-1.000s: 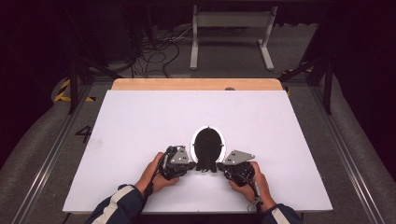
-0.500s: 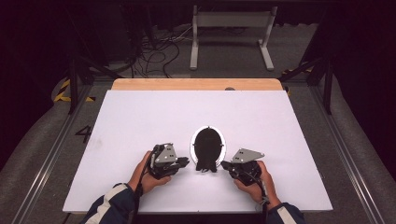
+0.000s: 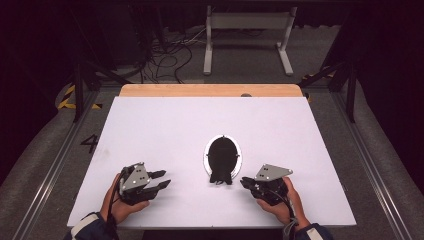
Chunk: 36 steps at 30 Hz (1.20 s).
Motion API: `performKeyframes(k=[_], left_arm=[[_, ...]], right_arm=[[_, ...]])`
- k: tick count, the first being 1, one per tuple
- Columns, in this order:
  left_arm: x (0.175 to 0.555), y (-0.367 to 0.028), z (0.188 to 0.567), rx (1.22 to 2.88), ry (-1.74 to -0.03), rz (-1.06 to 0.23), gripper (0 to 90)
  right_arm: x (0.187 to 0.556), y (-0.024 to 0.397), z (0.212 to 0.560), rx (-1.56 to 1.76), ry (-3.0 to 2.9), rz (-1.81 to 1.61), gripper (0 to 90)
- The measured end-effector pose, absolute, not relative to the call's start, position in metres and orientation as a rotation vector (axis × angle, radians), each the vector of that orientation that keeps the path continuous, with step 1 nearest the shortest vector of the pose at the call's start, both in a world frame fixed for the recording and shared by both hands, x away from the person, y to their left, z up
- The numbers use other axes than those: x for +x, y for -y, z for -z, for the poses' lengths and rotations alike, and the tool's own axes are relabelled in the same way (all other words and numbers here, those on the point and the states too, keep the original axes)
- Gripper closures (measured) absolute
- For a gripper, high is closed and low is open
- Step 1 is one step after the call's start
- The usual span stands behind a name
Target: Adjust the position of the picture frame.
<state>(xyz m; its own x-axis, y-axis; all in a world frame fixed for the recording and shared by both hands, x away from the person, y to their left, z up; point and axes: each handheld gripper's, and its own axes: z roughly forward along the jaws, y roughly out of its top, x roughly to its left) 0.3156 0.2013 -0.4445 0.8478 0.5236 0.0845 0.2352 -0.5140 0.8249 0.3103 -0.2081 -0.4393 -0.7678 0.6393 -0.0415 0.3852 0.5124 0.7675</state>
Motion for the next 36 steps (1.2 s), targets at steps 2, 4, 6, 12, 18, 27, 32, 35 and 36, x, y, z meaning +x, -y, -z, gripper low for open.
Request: performKeyframes(k=[2,4,6,12,18,27,32,35,36], left_arm=[[0.312,-0.209,0.447,2.116,-0.565,-0.400,51.5],[0.311,-0.213,0.448,2.120,-0.568,-0.408,45.5],[0.309,-0.220,0.452,2.130,-0.598,-0.421,43.2],[0.309,-0.236,0.457,2.107,-0.691,-0.448,28.5],[0.308,-0.249,0.455,2.069,-0.755,-0.465,23.7],[0.308,-0.249,0.457,2.097,-0.763,-0.469,22.1],[0.310,-0.245,0.458,2.103,-0.761,-0.457,21.3],[0.310,-0.244,0.459,2.109,-0.771,-0.461,19.4],[0.311,-0.245,0.460,2.109,-0.771,-0.461,19.1]], right_arm=[[0.310,0.207,0.440,0.852,-2.445,-1.113,81.6],[0.310,0.206,0.440,0.849,-2.446,-1.109,81.2],[0.311,0.205,0.441,0.860,-2.454,-1.105,79.3],[0.313,0.200,0.443,0.871,-2.478,-1.079,70.8],[0.317,0.194,0.440,0.883,-2.493,-1.046,71.1],[0.317,0.185,0.441,0.858,-2.567,-1.000,70.4],[0.319,0.176,0.446,0.850,-2.606,-0.955,70.4],[0.320,0.171,0.449,0.844,-2.610,-0.939,70.9],[0.321,0.171,0.449,0.859,-2.609,-0.942,70.9]])
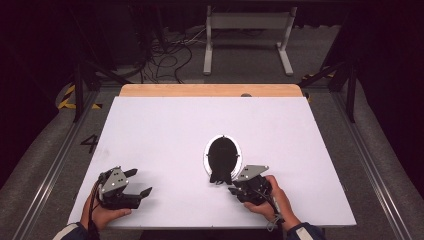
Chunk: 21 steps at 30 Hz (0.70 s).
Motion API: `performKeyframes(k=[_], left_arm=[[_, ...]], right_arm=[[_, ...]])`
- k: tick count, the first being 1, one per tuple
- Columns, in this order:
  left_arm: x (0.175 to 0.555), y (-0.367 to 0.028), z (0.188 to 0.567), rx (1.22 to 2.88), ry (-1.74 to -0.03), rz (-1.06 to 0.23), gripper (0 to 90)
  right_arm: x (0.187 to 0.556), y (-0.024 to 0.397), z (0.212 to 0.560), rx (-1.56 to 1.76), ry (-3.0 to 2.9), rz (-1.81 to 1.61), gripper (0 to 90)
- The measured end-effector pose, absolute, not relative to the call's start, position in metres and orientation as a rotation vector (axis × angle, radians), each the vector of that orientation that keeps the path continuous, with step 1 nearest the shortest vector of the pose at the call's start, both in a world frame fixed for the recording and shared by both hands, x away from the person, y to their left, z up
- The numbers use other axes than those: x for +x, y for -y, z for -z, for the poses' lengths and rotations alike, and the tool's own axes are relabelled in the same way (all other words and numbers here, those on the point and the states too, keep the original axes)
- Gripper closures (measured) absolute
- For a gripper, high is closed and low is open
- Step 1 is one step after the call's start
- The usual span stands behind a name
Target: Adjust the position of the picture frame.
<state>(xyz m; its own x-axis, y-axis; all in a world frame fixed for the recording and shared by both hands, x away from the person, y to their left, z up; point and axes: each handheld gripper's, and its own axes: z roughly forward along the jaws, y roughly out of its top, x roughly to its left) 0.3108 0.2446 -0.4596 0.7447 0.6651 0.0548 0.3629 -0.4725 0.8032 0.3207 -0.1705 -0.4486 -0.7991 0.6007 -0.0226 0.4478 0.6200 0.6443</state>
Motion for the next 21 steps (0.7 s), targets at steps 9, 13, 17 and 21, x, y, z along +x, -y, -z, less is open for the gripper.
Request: performKeyframes(k=[9,13,17,21], left_arm=[[0.3115,-0.2399,0.4604,2.128,-0.764,-0.461,18.9],[0.3118,-0.2390,0.4615,2.137,-0.758,-0.460,18.9],[0.3136,-0.2400,0.4620,2.134,-0.766,-0.452,18.8],[0.3162,-0.2393,0.4633,2.139,-0.761,-0.442,18.8]], right_arm=[[0.3283,0.1758,0.4513,0.952,-2.601,-1.036,72.4],[0.3284,0.1758,0.4515,0.954,-2.593,-1.044,71.6],[0.3282,0.1752,0.4519,0.939,-2.586,-1.037,71.1],[0.3286,0.1754,0.4523,0.946,-2.583,-1.044,70.8]])
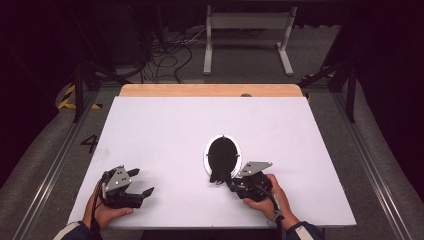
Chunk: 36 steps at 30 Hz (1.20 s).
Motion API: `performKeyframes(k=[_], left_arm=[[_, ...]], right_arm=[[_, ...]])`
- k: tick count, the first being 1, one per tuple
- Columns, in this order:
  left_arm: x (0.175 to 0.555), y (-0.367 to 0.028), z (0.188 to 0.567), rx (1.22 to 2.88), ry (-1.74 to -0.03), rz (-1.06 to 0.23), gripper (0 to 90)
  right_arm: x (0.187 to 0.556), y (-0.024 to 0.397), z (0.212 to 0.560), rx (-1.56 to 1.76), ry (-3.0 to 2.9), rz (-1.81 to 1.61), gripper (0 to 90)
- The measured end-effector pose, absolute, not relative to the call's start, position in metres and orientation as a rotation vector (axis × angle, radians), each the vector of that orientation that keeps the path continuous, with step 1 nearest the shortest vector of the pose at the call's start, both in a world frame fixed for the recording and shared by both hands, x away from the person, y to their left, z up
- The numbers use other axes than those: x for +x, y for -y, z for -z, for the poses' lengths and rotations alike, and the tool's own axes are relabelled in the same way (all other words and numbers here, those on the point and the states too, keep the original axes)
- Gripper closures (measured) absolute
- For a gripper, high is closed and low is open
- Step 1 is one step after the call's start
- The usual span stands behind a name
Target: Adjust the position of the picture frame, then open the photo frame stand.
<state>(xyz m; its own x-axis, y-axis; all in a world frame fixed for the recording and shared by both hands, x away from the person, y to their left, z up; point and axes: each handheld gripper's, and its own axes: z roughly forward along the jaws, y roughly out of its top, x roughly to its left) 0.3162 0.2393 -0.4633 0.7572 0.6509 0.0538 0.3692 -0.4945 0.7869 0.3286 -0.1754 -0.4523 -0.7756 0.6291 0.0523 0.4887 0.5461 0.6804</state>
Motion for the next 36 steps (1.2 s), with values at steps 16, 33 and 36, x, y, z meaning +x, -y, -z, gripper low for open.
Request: performKeyframes(k=[16,33,36], left_arm=[[0.317,-0.234,0.465,2.159,-0.747,-0.410,18.6],[0.324,-0.213,0.464,2.189,-0.681,-0.371,18.0],[0.327,-0.207,0.463,2.186,-0.674,-0.355,17.7]], right_arm=[[0.330,0.180,0.455,0.978,-2.573,-1.116,70.5],[0.335,0.184,0.463,1.145,-2.507,-1.311,64.5],[0.335,0.184,0.463,1.160,-2.500,-1.326,63.8]])
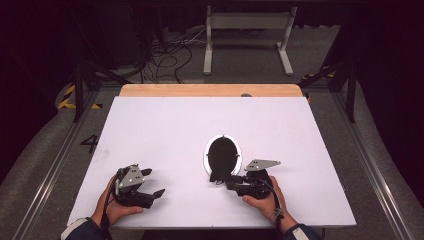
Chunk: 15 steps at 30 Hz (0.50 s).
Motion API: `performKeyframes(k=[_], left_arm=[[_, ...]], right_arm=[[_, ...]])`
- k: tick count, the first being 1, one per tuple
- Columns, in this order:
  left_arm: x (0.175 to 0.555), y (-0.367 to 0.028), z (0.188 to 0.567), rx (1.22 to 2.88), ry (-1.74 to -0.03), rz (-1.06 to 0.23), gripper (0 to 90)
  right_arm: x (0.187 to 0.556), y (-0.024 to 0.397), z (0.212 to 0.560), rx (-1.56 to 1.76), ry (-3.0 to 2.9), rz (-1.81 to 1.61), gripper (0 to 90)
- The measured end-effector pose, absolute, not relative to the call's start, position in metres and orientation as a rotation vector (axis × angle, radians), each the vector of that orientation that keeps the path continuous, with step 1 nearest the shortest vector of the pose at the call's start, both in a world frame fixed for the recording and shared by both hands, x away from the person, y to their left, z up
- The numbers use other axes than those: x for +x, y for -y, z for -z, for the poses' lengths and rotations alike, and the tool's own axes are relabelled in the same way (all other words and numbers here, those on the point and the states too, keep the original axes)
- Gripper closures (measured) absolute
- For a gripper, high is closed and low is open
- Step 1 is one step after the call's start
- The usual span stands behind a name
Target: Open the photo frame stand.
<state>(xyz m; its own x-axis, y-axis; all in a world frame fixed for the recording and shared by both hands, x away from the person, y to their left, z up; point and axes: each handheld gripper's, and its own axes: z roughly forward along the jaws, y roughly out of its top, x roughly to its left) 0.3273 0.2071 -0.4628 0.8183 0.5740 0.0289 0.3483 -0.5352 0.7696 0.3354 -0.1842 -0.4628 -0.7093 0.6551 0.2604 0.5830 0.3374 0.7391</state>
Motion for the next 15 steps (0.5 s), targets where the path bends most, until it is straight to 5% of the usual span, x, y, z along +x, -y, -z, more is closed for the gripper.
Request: performKeyframes(k=[15], left_arm=[[0.357,-0.160,0.461,2.213,-0.614,-0.290,17.6]], right_arm=[[0.360,0.193,0.469,1.609,-2.428,-1.664,60.1]])
